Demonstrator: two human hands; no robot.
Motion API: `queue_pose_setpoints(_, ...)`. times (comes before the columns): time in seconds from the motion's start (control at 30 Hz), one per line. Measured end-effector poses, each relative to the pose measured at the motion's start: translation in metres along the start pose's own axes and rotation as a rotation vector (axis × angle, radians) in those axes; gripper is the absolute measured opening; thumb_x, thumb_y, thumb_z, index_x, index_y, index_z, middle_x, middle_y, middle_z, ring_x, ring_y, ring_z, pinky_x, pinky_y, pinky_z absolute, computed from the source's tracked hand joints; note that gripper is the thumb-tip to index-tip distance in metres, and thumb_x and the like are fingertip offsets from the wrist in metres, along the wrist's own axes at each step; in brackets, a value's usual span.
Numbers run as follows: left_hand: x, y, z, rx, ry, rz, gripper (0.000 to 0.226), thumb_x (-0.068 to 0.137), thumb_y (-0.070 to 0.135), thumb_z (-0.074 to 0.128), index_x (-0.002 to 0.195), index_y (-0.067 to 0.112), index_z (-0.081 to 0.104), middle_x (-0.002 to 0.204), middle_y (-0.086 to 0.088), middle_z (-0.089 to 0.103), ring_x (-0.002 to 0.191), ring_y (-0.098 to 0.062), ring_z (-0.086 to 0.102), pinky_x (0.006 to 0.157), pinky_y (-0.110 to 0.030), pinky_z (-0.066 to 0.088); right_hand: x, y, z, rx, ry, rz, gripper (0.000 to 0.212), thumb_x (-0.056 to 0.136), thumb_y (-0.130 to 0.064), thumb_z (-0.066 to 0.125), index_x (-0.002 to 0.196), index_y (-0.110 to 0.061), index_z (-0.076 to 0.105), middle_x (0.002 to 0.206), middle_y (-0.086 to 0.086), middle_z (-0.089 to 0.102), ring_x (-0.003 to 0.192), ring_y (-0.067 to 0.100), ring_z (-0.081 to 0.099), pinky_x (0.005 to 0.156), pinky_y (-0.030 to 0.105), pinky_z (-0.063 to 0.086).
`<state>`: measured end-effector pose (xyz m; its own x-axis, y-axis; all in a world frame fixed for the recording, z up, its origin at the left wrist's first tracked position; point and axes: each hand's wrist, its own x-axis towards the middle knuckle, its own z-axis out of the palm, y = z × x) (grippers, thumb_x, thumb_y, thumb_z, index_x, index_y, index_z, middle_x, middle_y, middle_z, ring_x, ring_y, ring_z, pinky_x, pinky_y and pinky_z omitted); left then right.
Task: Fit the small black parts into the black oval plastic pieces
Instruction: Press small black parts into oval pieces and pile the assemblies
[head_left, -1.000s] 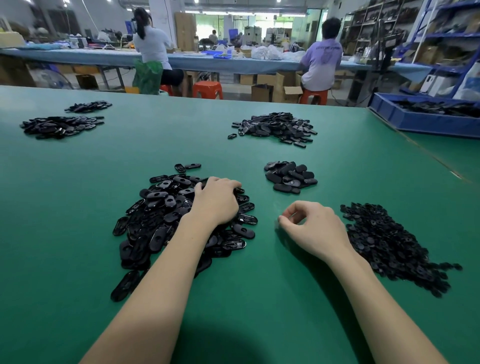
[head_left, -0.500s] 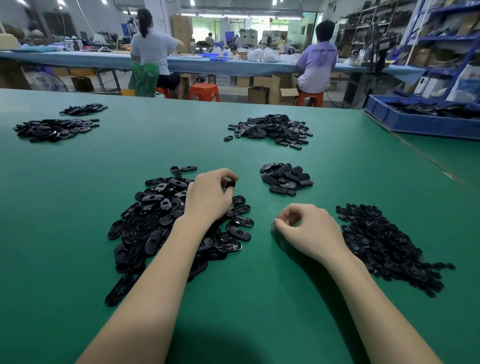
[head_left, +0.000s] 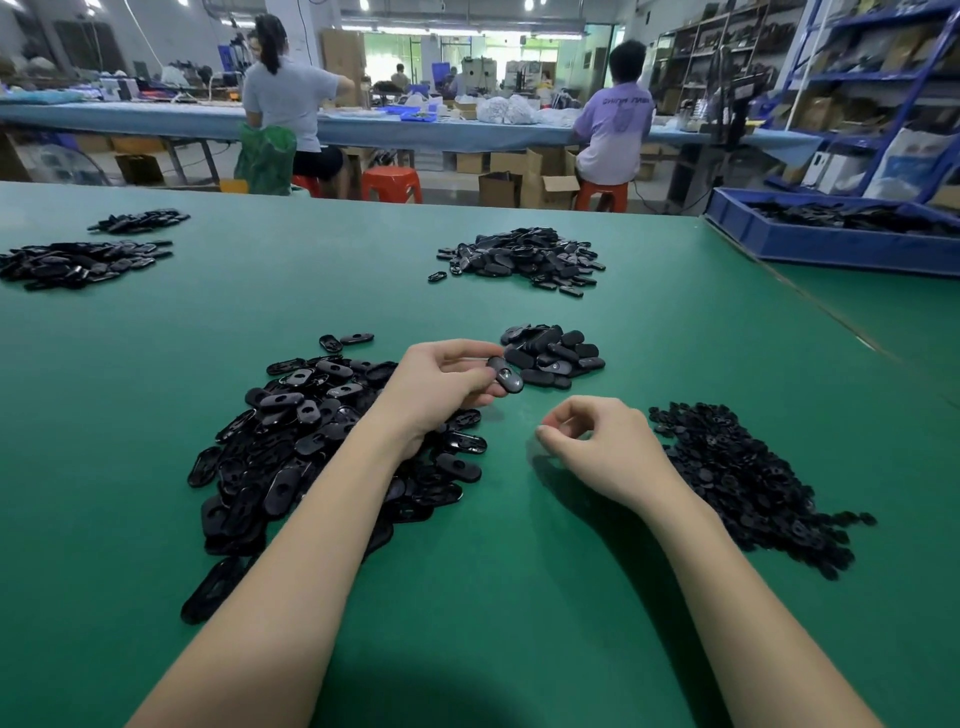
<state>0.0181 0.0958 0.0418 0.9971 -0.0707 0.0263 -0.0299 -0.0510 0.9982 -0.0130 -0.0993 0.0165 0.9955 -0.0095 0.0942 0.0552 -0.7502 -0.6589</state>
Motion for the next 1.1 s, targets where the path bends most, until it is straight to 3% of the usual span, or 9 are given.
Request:
queue_pose_setpoints(0.13, -0.010, 0.003, 0.029, -0.128, -0.067, -0.058, 0.020, 0.090, -0.013, 0.060, 0.100, 0.004, 0.065, 0.094, -0.017, 0.076, 0.079, -0.020, 0.076, 0.066, -0.019, 0.059, -0.001, 0.000, -0.016, 0.325, -0.020, 0.055, 0.006, 0.087, -0.031, 0.073, 0.086, -0.026, 0.073, 0.077, -0.009, 0.076, 0.055, 0.001, 0.056, 0.059, 0.020, 0.045)
queue_pose_setpoints(0.2, -0.013, 0.002, 0.040, -0.152, -0.088, -0.091, 0.021, 0.088, -0.014, 0.061, 0.096, 0.005, 0.059, 0.088, -0.017, 0.074, 0.077, -0.022, 0.074, 0.066, -0.021, 0.060, -0.003, 0.001, -0.027, 0.495, -0.037, 0.103, 0.007, 0.088, -0.029, 0.074, 0.090, -0.022, 0.074, 0.082, -0.007, 0.078, 0.054, 0.003, 0.054, 0.052, 0.014, 0.040)
queue_pose_setpoints(0.3, -0.016, -0.002, 0.054, -0.056, -0.115, -0.090, 0.021, 0.087, -0.006, 0.067, 0.096, 0.011, 0.058, 0.088, -0.014, 0.075, 0.077, -0.019, 0.069, 0.075, -0.027, 0.060, -0.004, 0.006, -0.041, 0.558, -0.043, 0.143, 0.007, 0.090, -0.029, 0.074, 0.092, -0.023, 0.075, 0.086, -0.009, 0.078, 0.056, 0.003, 0.054, 0.055, 0.017, 0.041)
queue_pose_setpoints(0.43, -0.019, -0.006, 0.068, 0.077, -0.153, -0.031, 0.018, 0.088, 0.009, 0.071, 0.098, 0.023, 0.067, 0.088, 0.000, 0.078, 0.077, -0.010, 0.066, 0.074, -0.021, 0.053, -0.004, 0.014, -0.054, 0.489, -0.064, 0.144, 0.010, 0.090, -0.033, 0.075, 0.092, -0.023, 0.076, 0.085, -0.008, 0.078, 0.057, 0.003, 0.056, 0.059, 0.021, 0.041)
queue_pose_setpoints(0.53, -0.021, -0.008, 0.075, -0.005, -0.147, -0.064, 0.015, 0.087, 0.007, 0.073, 0.097, 0.017, 0.070, 0.092, -0.006, 0.078, 0.077, -0.011, 0.068, 0.064, -0.016, 0.052, -0.005, 0.019, -0.062, 0.439, -0.078, 0.136, 0.012, 0.092, -0.035, 0.073, 0.092, -0.023, 0.076, 0.086, -0.009, 0.078, 0.059, 0.004, 0.059, 0.062, 0.024, 0.043)
queue_pose_setpoints(0.73, -0.022, -0.015, 0.078, -0.104, -0.143, -0.123, 0.024, 0.086, -0.001, 0.071, 0.105, 0.013, 0.072, 0.088, -0.010, 0.077, 0.076, -0.024, 0.068, 0.072, -0.024, 0.061, -0.003, 0.031, -0.079, -0.082, -0.126, 0.177, 0.006, 0.085, -0.032, 0.073, 0.080, -0.030, 0.076, 0.081, -0.011, 0.076, 0.064, 0.007, 0.062, 0.063, 0.024, 0.049)
queue_pose_setpoints(0.8, -0.021, -0.016, 0.079, -0.142, -0.129, -0.149, 0.021, 0.090, -0.003, 0.065, 0.105, 0.010, 0.072, 0.088, -0.011, 0.076, 0.080, -0.026, 0.071, 0.076, -0.026, 0.061, -0.003, 0.033, -0.080, -0.194, -0.172, 0.210, 0.005, 0.081, -0.032, 0.074, 0.077, -0.032, 0.077, 0.083, -0.010, 0.076, 0.071, 0.011, 0.067, 0.072, 0.027, 0.057)
queue_pose_setpoints(0.9, -0.020, -0.018, 0.078, -0.180, -0.125, -0.169, 0.023, 0.094, -0.006, 0.055, 0.110, 0.004, 0.068, 0.083, -0.011, 0.071, 0.091, -0.024, 0.076, 0.077, -0.028, 0.062, -0.004, 0.032, -0.081, -0.274, -0.195, 0.238, 0.003, 0.077, -0.032, 0.077, 0.076, -0.035, 0.078, 0.086, -0.012, 0.076, 0.087, 0.014, 0.071, 0.088, 0.035, 0.059)
queue_pose_setpoints(1.1, -0.021, -0.016, 0.075, -0.179, -0.108, -0.171, 0.022, 0.092, -0.005, 0.058, 0.106, 0.008, 0.070, 0.094, -0.020, 0.074, 0.085, -0.024, 0.071, 0.078, -0.028, 0.062, -0.005, 0.028, -0.078, -0.328, -0.204, 0.223, 0.008, 0.078, -0.029, 0.076, 0.073, -0.034, 0.076, 0.087, -0.011, 0.075, 0.093, 0.014, 0.069, 0.091, 0.037, 0.058)
